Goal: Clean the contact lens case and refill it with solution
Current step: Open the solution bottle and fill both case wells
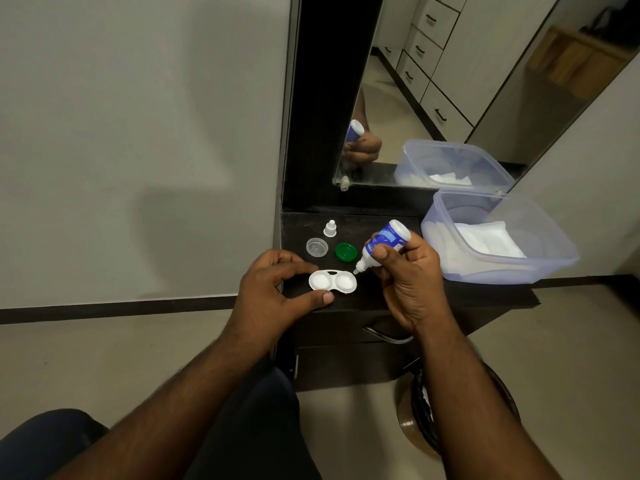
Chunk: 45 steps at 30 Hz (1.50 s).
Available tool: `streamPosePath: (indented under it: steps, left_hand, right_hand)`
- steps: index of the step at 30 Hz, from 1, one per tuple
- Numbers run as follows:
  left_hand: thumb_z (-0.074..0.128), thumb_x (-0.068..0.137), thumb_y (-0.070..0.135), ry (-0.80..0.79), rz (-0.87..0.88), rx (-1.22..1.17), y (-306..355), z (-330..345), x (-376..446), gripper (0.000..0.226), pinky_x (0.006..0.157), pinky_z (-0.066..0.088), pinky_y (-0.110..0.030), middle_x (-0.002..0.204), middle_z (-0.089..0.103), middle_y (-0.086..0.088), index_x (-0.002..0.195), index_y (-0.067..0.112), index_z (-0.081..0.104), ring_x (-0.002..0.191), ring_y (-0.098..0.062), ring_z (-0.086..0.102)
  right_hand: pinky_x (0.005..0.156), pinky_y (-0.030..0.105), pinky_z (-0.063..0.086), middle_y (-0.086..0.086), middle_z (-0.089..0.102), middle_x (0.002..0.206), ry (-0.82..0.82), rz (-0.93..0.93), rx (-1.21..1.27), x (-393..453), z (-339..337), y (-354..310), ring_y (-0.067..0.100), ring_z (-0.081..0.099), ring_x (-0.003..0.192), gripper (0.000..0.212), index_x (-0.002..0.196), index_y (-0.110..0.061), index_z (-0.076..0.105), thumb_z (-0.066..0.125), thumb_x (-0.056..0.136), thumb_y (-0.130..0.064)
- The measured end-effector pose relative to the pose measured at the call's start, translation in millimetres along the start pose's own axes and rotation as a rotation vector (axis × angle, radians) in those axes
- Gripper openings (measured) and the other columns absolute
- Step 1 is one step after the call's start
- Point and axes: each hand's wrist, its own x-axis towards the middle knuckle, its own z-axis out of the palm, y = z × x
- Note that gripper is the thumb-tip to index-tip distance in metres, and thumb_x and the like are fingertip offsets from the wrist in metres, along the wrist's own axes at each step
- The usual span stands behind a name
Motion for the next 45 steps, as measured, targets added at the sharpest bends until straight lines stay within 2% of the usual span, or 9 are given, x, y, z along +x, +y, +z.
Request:
streamPosePath:
  steps: [3,9,19,25,28,30,34,41,45]
  left_hand:
    - [0.085,0.062,0.032,0.001,0.005,-0.006,0,0,-1,0.036,0.070,0.040,-0.004,0.098,0.057,0.012,0.096,0.027,0.074,0.094,0.005,0.053]
    - [0.085,0.062,0.034,-0.001,-0.002,0.004,0,0,0,0.036,0.070,0.039,-0.004,0.097,0.057,0.011,0.096,0.027,0.075,0.094,0.003,0.054]
    - [0.085,0.062,0.031,0.014,0.028,0.033,0,1,0,0.037,0.072,0.039,-0.003,0.097,0.056,0.013,0.097,0.025,0.074,0.095,0.009,0.051]
    - [0.082,0.059,0.039,0.005,0.073,0.055,4,-2,-2,0.049,0.073,0.038,-0.002,0.104,0.053,0.019,0.105,0.025,0.071,0.098,0.011,0.049]
    - [0.075,0.066,0.049,0.083,0.081,0.031,16,-10,5,0.042,0.067,0.042,-0.007,0.102,0.057,0.014,0.102,0.028,0.071,0.093,0.003,0.054]
    - [0.074,0.076,0.040,0.138,0.096,0.045,24,-14,23,0.028,0.066,0.042,-0.008,0.097,0.061,0.009,0.098,0.023,0.073,0.086,-0.002,0.057]
    - [0.073,0.080,0.021,0.021,0.044,0.139,38,-11,73,0.021,0.068,0.040,-0.002,0.096,0.067,0.004,0.101,0.017,0.073,0.079,0.001,0.060]
    - [0.081,0.072,0.024,-0.225,-0.057,0.362,26,12,110,0.024,0.070,0.050,-0.023,0.084,0.070,0.004,0.092,0.016,0.074,0.080,-0.012,0.066]
    - [0.080,0.072,0.022,-0.211,-0.002,0.392,27,10,112,0.012,0.067,0.054,-0.028,0.075,0.071,0.003,0.081,0.017,0.075,0.073,-0.012,0.067]
  right_hand:
    - [0.069,0.024,0.053,-0.005,0.069,0.070,-0.035,-0.001,-0.022,-3,3,-4,0.008,0.063,0.069,0.043,0.092,-0.012,0.061,0.080,0.053,-0.012]
    - [0.070,0.022,0.054,-0.007,0.070,0.069,-0.034,-0.016,-0.064,-6,4,-7,0.006,0.065,0.069,0.029,0.088,-0.015,0.061,0.069,0.060,-0.014]
    - [0.076,0.035,0.050,-0.004,0.069,0.073,-0.024,-0.002,-0.130,-5,1,-3,0.015,0.062,0.075,0.036,0.087,-0.018,0.065,0.083,0.056,-0.024]
    - [0.047,0.017,0.040,-0.002,0.064,0.067,0.046,-0.038,0.077,-4,5,-4,0.007,0.047,0.053,0.022,0.087,-0.011,0.061,0.074,0.069,-0.015]
    - [0.054,0.020,0.049,0.003,0.067,0.075,0.040,-0.036,0.143,-4,4,-6,0.013,0.059,0.059,0.025,0.094,-0.010,0.057,0.066,0.071,-0.014]
    - [0.065,0.024,0.056,0.006,0.070,0.086,0.035,-0.020,0.183,-3,3,-6,0.020,0.068,0.073,0.026,0.097,-0.011,0.056,0.065,0.073,-0.011]
    - [0.080,0.035,0.053,0.010,0.068,0.101,0.074,-0.018,0.215,1,3,-5,0.027,0.066,0.094,0.029,0.097,-0.012,0.057,0.068,0.070,-0.010]
    - [0.069,0.021,0.051,0.009,0.067,0.094,0.112,-0.032,0.172,3,2,-3,0.018,0.063,0.087,0.037,0.095,-0.012,0.057,0.073,0.062,-0.009]
    - [0.071,0.021,0.052,0.010,0.068,0.098,0.107,-0.035,0.162,3,3,-2,0.017,0.066,0.090,0.043,0.100,-0.009,0.059,0.075,0.061,-0.006]
